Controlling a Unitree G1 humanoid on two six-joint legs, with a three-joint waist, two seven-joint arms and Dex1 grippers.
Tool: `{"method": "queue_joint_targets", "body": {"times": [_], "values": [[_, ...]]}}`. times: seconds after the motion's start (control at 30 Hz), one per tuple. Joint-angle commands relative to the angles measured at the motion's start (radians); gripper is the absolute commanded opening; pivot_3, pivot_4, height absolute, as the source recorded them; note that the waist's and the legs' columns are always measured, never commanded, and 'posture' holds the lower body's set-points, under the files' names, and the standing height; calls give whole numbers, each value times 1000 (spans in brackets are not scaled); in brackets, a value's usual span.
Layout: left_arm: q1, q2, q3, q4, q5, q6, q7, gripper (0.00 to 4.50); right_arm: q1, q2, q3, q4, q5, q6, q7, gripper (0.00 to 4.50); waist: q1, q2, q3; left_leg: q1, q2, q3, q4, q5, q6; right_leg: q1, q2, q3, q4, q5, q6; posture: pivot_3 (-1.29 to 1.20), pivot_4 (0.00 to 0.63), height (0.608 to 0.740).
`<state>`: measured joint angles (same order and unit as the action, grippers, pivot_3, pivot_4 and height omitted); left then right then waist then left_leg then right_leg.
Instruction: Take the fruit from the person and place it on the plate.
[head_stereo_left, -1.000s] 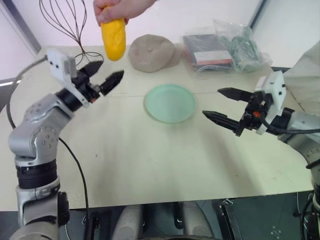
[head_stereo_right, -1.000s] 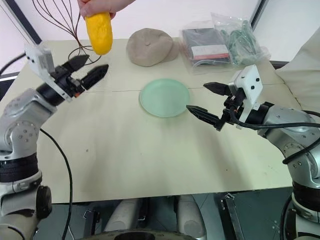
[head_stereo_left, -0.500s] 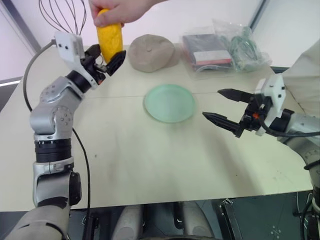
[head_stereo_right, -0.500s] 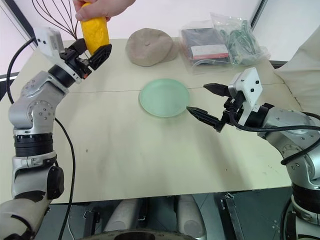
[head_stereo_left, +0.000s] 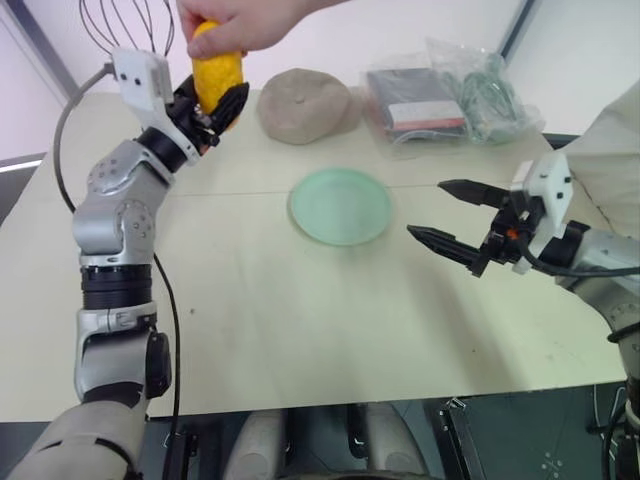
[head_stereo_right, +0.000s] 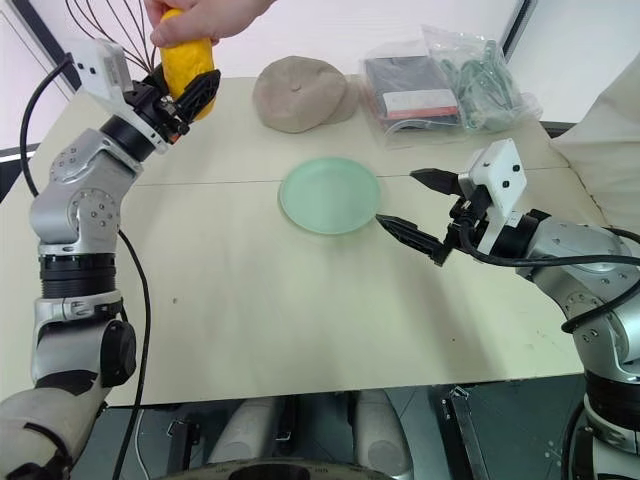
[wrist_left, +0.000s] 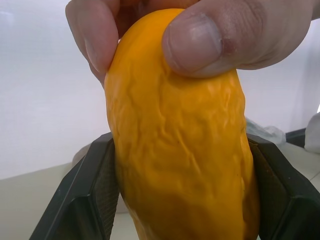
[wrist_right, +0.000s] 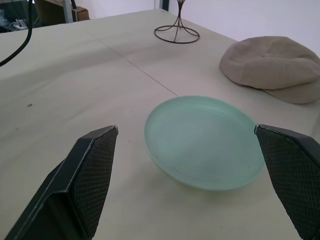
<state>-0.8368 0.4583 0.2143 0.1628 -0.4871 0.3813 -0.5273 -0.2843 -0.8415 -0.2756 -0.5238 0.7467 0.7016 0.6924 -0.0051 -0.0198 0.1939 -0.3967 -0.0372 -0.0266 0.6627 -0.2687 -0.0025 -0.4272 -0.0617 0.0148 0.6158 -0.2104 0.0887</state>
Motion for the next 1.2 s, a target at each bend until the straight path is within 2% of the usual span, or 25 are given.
{"method": "queue_joint_targets", "body": {"times": [0.03, 0.27, 0.33, 0.5, 0.63, 0.73, 1.03, 1.2], "values": [[-34, 6, 19, -14, 1, -24, 0, 2778, -11, 4, -20, -21, -5, -26, -4, 4500, 0, 0, 0, 0, 0, 0, 0, 0, 0, 0, 0, 0, 0, 0, 0, 0, 150, 740], [-23, 13, -18, -25, -7, 34, -44, 2778, -21, 8, -8, -18, -11, -27, -9, 4500, 0, 0, 0, 0, 0, 0, 0, 0, 0, 0, 0, 0, 0, 0, 0, 0, 150, 740], [-21, 13, -58, 3, 31, 30, -67, 2778, -22, 10, -8, -19, -12, -26, -11, 4500, 1, 0, 0, 0, 0, 0, 0, 0, 0, 0, 0, 0, 0, 0, 0, 0, 150, 740], [-123, -9, -157, 236, 143, -44, -132, 2778, -15, 18, 1, -33, -14, -24, -17, 4500, 12, 0, 0, 0, -1, 0, 1, 0, 0, 0, 2, -1, 0, 0, 0, 0, 150, 740], [-331, -46, -216, 551, 218, -122, -236, 2778, -17, 20, 9, -37, -18, -25, -21, 4500, 20, -1, 0, -2, -1, 0, 2, 0, 0, 0, 3, -1, 0, 1, 1, 0, 150, 740], [-414, -84, -254, 684, 258, -153, -333, 2778, -14, 23, 13, -50, -16, -21, -32, 4500, 18, -1, 0, -5, -1, 0, 3, -1, 2, -1, 3, -2, -1, 2, 3, 0, 150, 740], [-452, -163, -368, 846, 388, -138, -521, 2778, 26, 38, 4, -105, -8, -5, -82, 4500, 14, -1, 0, -10, -2, 0, 4, -3, 5, -7, 2, -1, 0, 2, 4, 0, 150, 740], [-444, -193, -404, 909, 455, -153, -517, 2778, 35, 41, 2, -116, -6, -1, -97, 4500, 18, -1, 0, -10, -2, 0, 4, -3, 5, -7, 2, -1, 1, 2, 4, 0, 150, 740]]}}
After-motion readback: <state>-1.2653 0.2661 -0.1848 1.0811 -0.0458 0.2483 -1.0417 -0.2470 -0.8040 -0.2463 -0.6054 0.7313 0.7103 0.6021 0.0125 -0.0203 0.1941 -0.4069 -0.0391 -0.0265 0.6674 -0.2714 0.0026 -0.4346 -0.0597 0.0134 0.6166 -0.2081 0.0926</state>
